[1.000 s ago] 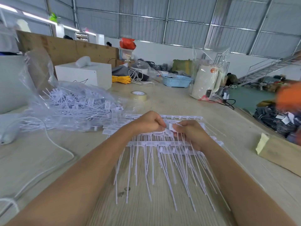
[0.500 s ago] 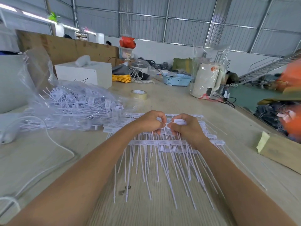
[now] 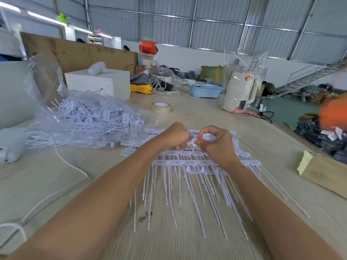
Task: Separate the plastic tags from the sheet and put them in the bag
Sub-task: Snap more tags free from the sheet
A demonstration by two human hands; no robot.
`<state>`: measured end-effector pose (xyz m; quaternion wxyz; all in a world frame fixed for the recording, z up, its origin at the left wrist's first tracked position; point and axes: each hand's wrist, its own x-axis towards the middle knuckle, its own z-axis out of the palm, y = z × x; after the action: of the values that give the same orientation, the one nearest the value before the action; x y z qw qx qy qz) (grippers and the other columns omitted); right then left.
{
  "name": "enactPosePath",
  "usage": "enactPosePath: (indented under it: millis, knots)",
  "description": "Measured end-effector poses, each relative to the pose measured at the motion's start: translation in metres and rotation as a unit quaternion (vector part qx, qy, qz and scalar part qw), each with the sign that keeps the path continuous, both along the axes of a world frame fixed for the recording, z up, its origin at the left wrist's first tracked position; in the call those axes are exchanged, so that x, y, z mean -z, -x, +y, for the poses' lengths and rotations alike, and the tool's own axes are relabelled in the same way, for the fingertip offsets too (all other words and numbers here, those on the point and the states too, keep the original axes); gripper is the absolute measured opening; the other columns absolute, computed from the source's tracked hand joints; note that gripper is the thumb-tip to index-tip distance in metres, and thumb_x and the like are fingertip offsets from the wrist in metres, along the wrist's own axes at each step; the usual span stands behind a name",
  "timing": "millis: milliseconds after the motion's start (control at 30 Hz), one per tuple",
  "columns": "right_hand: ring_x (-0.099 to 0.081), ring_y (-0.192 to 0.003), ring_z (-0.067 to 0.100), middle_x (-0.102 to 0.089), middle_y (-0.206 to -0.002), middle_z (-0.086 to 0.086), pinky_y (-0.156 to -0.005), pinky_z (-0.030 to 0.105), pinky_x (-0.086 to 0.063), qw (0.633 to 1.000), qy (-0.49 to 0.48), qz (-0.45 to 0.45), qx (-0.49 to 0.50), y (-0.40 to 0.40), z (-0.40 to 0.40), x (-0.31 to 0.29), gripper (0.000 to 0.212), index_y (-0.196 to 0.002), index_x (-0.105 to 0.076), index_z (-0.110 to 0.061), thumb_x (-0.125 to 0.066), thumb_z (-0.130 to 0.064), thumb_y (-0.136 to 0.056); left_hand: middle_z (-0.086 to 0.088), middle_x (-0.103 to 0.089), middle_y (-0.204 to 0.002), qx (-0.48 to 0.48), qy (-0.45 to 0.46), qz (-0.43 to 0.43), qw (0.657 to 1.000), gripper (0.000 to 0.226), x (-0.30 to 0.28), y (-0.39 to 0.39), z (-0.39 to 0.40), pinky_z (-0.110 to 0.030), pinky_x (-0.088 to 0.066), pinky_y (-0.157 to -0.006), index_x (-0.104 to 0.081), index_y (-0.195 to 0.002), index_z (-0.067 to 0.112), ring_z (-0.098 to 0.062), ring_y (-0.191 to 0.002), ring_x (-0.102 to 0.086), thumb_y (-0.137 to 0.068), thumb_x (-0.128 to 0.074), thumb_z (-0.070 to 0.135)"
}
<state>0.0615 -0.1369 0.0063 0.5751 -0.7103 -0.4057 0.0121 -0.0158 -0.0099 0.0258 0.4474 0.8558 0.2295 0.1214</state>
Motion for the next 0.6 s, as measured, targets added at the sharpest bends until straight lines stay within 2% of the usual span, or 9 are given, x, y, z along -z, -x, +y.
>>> enactPosePath:
  millis: [67,100,200,267,333,400,467,533,600]
  knots:
    - [-0.055,-0.065,0.015,-0.061,-0.069,-0.002,-0.066,0.032,-0.047,0.999,0.005,-0.039,-0.01,0.002,-0.001,0.0,0.024,-0.064,-0.062,-0.014,-0.071,0.006,-0.074,0.007,-0.032,-0.033,0.016,0.048,0.015,0.999,0.037,-0.002,0.003,0.002,-0.017,-0.018,-0.043,-0.045,-0.05,0.009,-0.009,-0.031,-0.024,-0.086,-0.048,-0.001]
    - [-0.054,-0.066,0.016,-0.06,-0.071,-0.001,-0.067,0.033,-0.047,0.999,0.002,-0.047,-0.018,0.003,0.0,0.0,0.024,-0.064,-0.062,-0.013,-0.071,0.006,-0.074,0.006,-0.029,-0.035,0.021,0.062,0.021,0.998,0.037,-0.003,0.004,0.003,-0.019,-0.015,-0.045,-0.047,-0.051,0.009,-0.009,-0.032,-0.021,-0.087,-0.047,0.001]
    - [-0.055,-0.058,0.01,-0.06,-0.069,-0.001,-0.056,0.028,-0.05,0.999,-0.022,-0.02,-0.018,0.004,0.0,-0.004,0.026,-0.064,-0.062,-0.015,-0.07,0.008,-0.075,0.005,-0.027,-0.038,0.038,0.062,0.026,0.997,0.032,-0.007,0.006,0.006,-0.021,-0.014,-0.047,-0.052,-0.052,0.009,-0.011,-0.035,-0.018,-0.082,-0.049,0.001]
    - [-0.053,-0.046,0.002,-0.061,-0.068,-0.001,-0.046,0.018,-0.048,0.996,-0.065,0.03,0.044,-0.009,-0.006,-0.006,0.024,-0.067,-0.063,-0.015,-0.07,0.006,-0.076,0.003,-0.028,-0.039,0.057,0.065,0.03,0.996,0.03,-0.009,0.008,0.007,-0.016,-0.014,-0.043,-0.051,-0.047,0.011,-0.012,-0.035,-0.019,-0.076,-0.052,0.001]
    - [-0.053,-0.042,0.002,-0.062,-0.068,0.005,-0.049,0.02,-0.05,0.985,-0.099,0.094,0.104,-0.027,-0.02,-0.006,0.019,-0.071,-0.063,-0.014,-0.07,0.003,-0.078,0.002,-0.032,-0.041,0.038,0.037,0.02,0.998,0.028,-0.007,0.007,0.008,-0.014,-0.02,-0.04,-0.05,-0.046,0.012,-0.013,-0.035,-0.024,-0.072,-0.056,0.002]
    - [-0.053,-0.042,0.007,-0.058,-0.065,0.011,-0.052,0.025,-0.05,0.976,-0.129,0.142,0.1,-0.035,-0.03,-0.006,0.015,-0.075,-0.062,-0.01,-0.07,0.002,-0.078,0.002,-0.041,-0.043,0.016,-0.007,-0.019,1.0,0.022,-0.001,0.004,0.006,-0.016,-0.031,-0.043,-0.059,-0.055,0.01,-0.012,-0.038,-0.036,-0.076,-0.059,0.005]
    - [-0.053,-0.042,0.01,-0.055,-0.063,0.012,-0.051,0.022,-0.05,0.973,-0.154,0.164,0.056,-0.032,-0.027,-0.011,0.014,-0.076,-0.062,-0.007,-0.071,0.003,-0.077,0.007,-0.051,-0.049,0.068,-0.064,-0.025,0.995,0.021,0.009,0.0,0.0,-0.016,-0.038,-0.048,-0.069,-0.066,0.012,-0.005,-0.045,-0.045,-0.085,-0.06,0.011]
    - [-0.053,-0.044,0.011,-0.056,-0.063,0.01,-0.051,0.021,-0.051,0.977,-0.143,0.157,0.004,-0.022,-0.017,-0.018,0.014,-0.075,-0.063,-0.008,-0.07,0.005,-0.077,0.007,-0.061,-0.069,0.105,-0.135,-0.001,0.985,0.019,0.015,-0.002,-0.005,-0.014,-0.037,-0.055,-0.072,-0.081,0.01,-0.001,-0.055,-0.048,-0.091,-0.058,0.018]
    - [-0.055,-0.045,0.013,-0.058,-0.062,0.009,-0.052,0.024,-0.052,0.987,-0.104,0.121,-0.025,-0.012,-0.009,-0.027,0.016,-0.073,-0.064,-0.01,-0.07,0.005,-0.077,-0.005,-0.066,-0.089,0.09,-0.146,-0.026,0.985,0.022,0.009,-0.002,-0.008,-0.021,-0.04,-0.063,-0.071,-0.092,0.008,-0.009,-0.067,-0.052,-0.094,-0.053,0.02]
